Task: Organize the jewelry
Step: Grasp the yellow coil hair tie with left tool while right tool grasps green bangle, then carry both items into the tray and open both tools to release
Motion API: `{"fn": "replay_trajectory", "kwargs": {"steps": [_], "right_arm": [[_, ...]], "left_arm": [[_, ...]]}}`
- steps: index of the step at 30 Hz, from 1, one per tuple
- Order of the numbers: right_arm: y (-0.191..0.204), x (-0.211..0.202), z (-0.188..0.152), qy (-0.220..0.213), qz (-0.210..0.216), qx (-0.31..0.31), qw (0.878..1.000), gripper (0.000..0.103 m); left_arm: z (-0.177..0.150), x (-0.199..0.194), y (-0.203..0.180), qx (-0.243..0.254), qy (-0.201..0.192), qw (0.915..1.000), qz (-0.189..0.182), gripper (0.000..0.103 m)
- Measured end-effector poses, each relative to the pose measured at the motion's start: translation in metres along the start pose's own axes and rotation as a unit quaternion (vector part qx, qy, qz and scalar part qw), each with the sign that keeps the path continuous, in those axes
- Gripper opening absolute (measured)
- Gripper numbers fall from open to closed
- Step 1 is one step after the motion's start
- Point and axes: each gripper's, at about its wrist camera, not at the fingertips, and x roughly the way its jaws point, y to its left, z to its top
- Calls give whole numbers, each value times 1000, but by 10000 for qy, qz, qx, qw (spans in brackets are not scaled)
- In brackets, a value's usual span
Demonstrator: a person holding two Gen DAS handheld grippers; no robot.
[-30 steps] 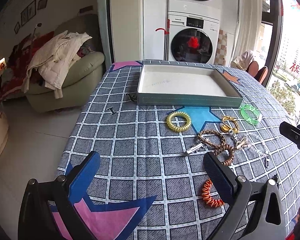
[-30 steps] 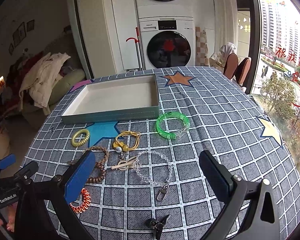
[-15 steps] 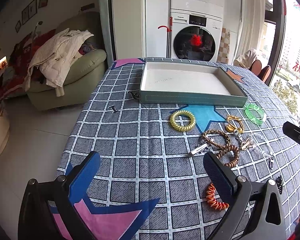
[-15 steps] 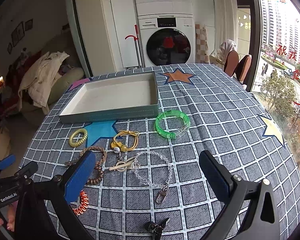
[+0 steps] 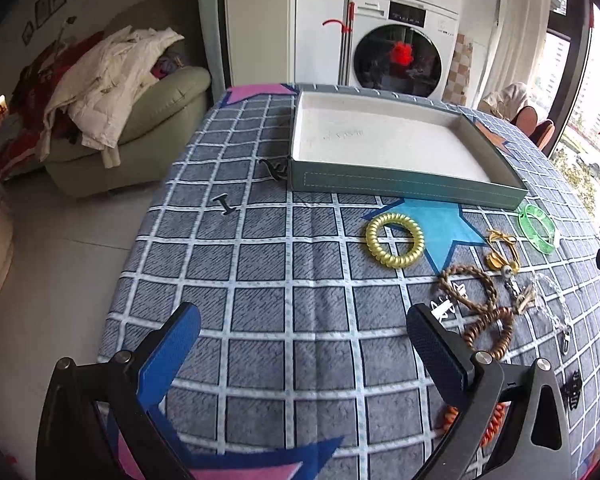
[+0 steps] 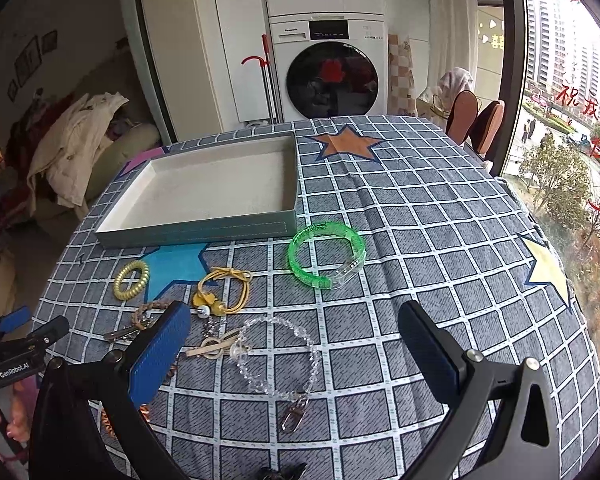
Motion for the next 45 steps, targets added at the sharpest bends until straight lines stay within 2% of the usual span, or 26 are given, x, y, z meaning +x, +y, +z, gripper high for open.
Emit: {"fn": "replay_trajectory", "kwargs": {"steps": [8,14,19,22,25,26,28,30,32,34,35,40,45], "right_arm": [[-34,67,31,660,-277,405,9966,103],[-54,99,43,884,-573,479,9933,102],[-54,121,44,1181,-637,312,9905,87],[-48,124,45,1154,-751,102,9904,80],[-41,123,46,1144,-690,-46,9910,69],[-38,123,46,1139,-664,-104,9912,67],[-34,121,45,1143,-605,-157,9915,59],[-32,121,45,1168,-553,-157,9915,50],[-30,122,45,1173,-513,-196,9916,42],[-29,121,44,1184,-484,-227,9915,18],[-29,120,44,1201,-470,-215,9914,14],[-29,102,38,1124,-199,-104,9934,13],[-23,79,52,900,124,-144,9958,12]], "left_arm": [[28,45,-12,177,259,9995,-62,103],[39,68,-22,244,404,9988,-131,103],[44,79,-33,357,507,9980,-147,102],[47,79,-36,380,474,9980,-158,101],[48,76,-42,544,393,9975,-221,89],[49,75,-46,596,389,9972,-249,82],[49,72,-52,739,387,9957,-391,67],[48,69,-58,927,358,9938,-504,44],[46,67,-64,1098,338,9915,-611,30],[46,66,-66,1170,324,9904,-657,30],[46,66,-65,1160,331,9902,-702,30],[47,54,-55,967,316,9903,-951,30],[61,31,-50,863,57,9905,-1069,30]]}}
